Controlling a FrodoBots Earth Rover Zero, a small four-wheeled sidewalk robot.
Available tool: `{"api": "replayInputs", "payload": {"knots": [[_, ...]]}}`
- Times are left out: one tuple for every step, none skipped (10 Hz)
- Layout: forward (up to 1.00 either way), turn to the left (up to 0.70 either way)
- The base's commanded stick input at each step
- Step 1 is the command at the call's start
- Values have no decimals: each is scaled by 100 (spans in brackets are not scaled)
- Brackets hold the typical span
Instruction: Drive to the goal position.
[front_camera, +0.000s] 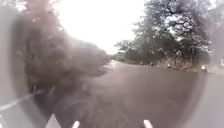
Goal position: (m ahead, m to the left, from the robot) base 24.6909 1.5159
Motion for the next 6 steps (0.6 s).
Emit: {"api": "replayInputs", "payload": {"knots": [[50,0],[50,0],[50,0],[50,0],[50,0],[50,0]]}}
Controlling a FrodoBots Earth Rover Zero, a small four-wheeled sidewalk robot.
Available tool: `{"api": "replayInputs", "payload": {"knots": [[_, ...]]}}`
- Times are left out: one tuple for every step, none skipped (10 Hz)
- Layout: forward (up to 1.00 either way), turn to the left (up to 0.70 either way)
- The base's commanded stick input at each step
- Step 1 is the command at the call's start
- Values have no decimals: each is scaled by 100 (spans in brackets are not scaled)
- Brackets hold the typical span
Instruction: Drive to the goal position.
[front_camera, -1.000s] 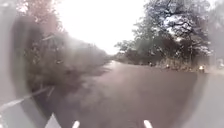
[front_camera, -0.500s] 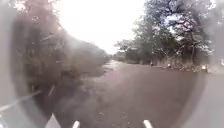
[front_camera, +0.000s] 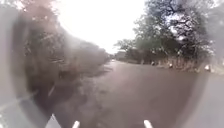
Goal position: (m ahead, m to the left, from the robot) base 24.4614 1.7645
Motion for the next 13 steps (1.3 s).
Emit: {"api": "replayInputs", "payload": {"knots": [[50,0],[50,0],[50,0],[50,0],[50,0],[50,0],[50,0],[50,0],[50,0],[50,0],[50,0],[50,0],[50,0]]}}
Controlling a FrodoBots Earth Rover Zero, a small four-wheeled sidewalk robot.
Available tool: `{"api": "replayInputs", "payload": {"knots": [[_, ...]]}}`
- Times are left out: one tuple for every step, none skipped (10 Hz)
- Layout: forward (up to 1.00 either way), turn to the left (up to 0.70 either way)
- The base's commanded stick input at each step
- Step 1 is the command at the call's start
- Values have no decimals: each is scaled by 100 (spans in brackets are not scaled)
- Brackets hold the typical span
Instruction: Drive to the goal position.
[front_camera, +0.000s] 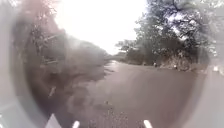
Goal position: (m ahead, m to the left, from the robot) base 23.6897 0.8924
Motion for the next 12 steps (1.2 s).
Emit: {"api": "replayInputs", "payload": {"knots": [[50,0],[50,0],[50,0],[50,0],[50,0],[50,0],[50,0],[50,0],[50,0],[50,0],[50,0],[50,0]]}}
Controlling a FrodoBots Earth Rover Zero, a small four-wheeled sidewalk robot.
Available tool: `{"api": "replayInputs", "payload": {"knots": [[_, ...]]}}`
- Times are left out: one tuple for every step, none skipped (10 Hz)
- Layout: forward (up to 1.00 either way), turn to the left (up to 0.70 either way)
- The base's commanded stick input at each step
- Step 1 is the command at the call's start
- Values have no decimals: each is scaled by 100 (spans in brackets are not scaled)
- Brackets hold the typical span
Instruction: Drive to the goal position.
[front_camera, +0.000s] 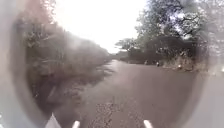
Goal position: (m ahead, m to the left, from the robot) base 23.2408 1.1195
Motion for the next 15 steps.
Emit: {"api": "replayInputs", "payload": {"knots": [[50,0],[50,0],[50,0],[50,0],[50,0],[50,0],[50,0],[50,0],[50,0],[50,0],[50,0],[50,0],[50,0],[50,0],[50,0]]}}
